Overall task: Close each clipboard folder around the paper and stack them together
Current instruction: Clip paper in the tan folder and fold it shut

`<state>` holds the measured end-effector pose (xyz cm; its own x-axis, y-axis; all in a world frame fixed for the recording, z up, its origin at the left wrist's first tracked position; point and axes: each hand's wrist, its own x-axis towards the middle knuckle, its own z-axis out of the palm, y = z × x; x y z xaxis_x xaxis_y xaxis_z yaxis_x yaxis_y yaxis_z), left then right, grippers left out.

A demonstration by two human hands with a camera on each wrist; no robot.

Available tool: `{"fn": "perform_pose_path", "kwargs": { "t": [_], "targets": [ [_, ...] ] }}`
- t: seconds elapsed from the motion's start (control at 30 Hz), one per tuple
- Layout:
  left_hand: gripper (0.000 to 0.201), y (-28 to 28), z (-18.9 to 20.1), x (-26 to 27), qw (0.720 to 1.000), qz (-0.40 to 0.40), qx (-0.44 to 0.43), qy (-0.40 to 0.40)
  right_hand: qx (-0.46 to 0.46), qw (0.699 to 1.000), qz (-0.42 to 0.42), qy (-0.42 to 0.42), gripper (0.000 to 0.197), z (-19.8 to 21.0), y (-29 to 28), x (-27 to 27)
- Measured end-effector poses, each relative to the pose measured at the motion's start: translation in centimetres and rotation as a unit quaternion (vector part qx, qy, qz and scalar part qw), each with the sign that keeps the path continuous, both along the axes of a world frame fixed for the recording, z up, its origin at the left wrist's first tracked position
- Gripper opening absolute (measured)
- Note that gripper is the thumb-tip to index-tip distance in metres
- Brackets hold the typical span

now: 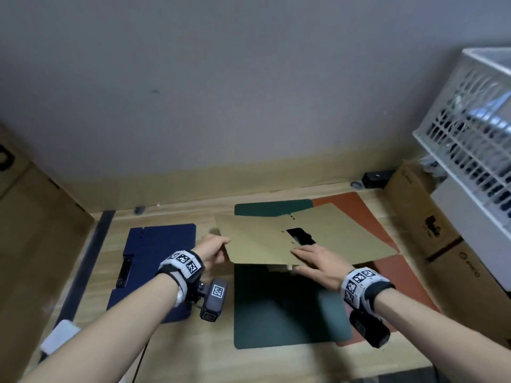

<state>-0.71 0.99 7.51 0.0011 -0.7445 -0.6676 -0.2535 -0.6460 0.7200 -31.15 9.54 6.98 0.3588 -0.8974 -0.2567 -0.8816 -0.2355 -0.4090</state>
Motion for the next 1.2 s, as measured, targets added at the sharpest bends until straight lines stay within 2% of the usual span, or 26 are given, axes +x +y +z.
{"fn": "perform_pose_path", "kwargs": {
  "t": [0.1,0.2,0.33,0.43,0.53,0.6,0.7,0.8,0.9,0.97,1.0,1.07,1.1,1.13,1.2],
  "targets": [
    [0.015,-1.1,3.1,-0.7,0.997,0.035,-0.032,0.057,-0.062,0.994,-0.068,-0.063,0.069,4.0,-2.3,-0.3],
    [0.026,-2.5,6.5,-1.6,0.99,0.058,-0.062,0.113,-0.148,0.98,-0.113,-0.066,0.04,8.0,-4.5,-0.2],
    [0.033,-3.6,10.2,-2.1,0.979,0.073,-0.122,0.143,-0.223,0.954,-0.177,-0.091,0.036,12.9,-6.6,-0.1],
    [0.034,-4.2,10.4,-2.0,0.979,0.08,-0.151,0.109,-0.253,0.931,-0.218,-0.147,0.042,15.3,-7.9,-0.1],
    [0.026,-3.8,9.4,-1.2,0.989,0.052,-0.141,0.004,-0.268,0.899,-0.262,-0.227,0.047,16.1,-8.9,-0.3],
    [0.041,-3.5,7.7,-0.2,0.993,0.019,-0.108,-0.041,-0.255,0.874,-0.288,-0.296,0.049,16.1,-9.5,-0.3],
    [0.082,-3.1,5.7,0.9,0.996,0.003,-0.079,-0.04,-0.219,0.834,-0.325,-0.387,0.051,15.8,-10.0,0.2],
    [0.088,-2.4,5.9,0.6,0.995,0.0,-0.1,-0.023,-0.186,0.81,-0.357,-0.427,0.051,15.3,-9.8,1.1],
    [0.088,-2.6,5.3,1.1,0.99,0.045,-0.135,-0.018,-0.174,0.807,-0.37,-0.426,0.048,13.8,-9.5,1.8],
    [0.085,-2.9,4.7,2.0,0.98,0.065,-0.183,-0.05,-0.163,0.815,-0.377,-0.41,0.045,12.4,-9.4,1.6],
    [0.079,-2.7,4.6,2.4,0.973,0.077,-0.211,-0.06,-0.154,0.826,-0.375,-0.392,0.042,11.6,-9.4,1.3],
    [0.04,-2.8,4.8,3.1,0.954,0.09,-0.275,-0.077,-0.13,0.854,-0.365,-0.347,0.038,10.1,-9.3,0.9],
    [0.029,-3.0,5.2,3.4,0.947,0.096,-0.297,-0.072,-0.111,0.865,-0.364,-0.327,0.036,9.4,-9.3,0.7],
    [0.027,-3.3,5.7,3.8,0.944,0.097,-0.306,-0.077,-0.091,0.873,-0.361,-0.314,0.036,8.7,-9.3,0.5],
    [0.044,-4.0,6.9,4.2,0.932,0.082,-0.34,-0.1,-0.046,0.88,-0.373,-0.291,0.033,7.8,-9.1,0.4]
  ]
}}
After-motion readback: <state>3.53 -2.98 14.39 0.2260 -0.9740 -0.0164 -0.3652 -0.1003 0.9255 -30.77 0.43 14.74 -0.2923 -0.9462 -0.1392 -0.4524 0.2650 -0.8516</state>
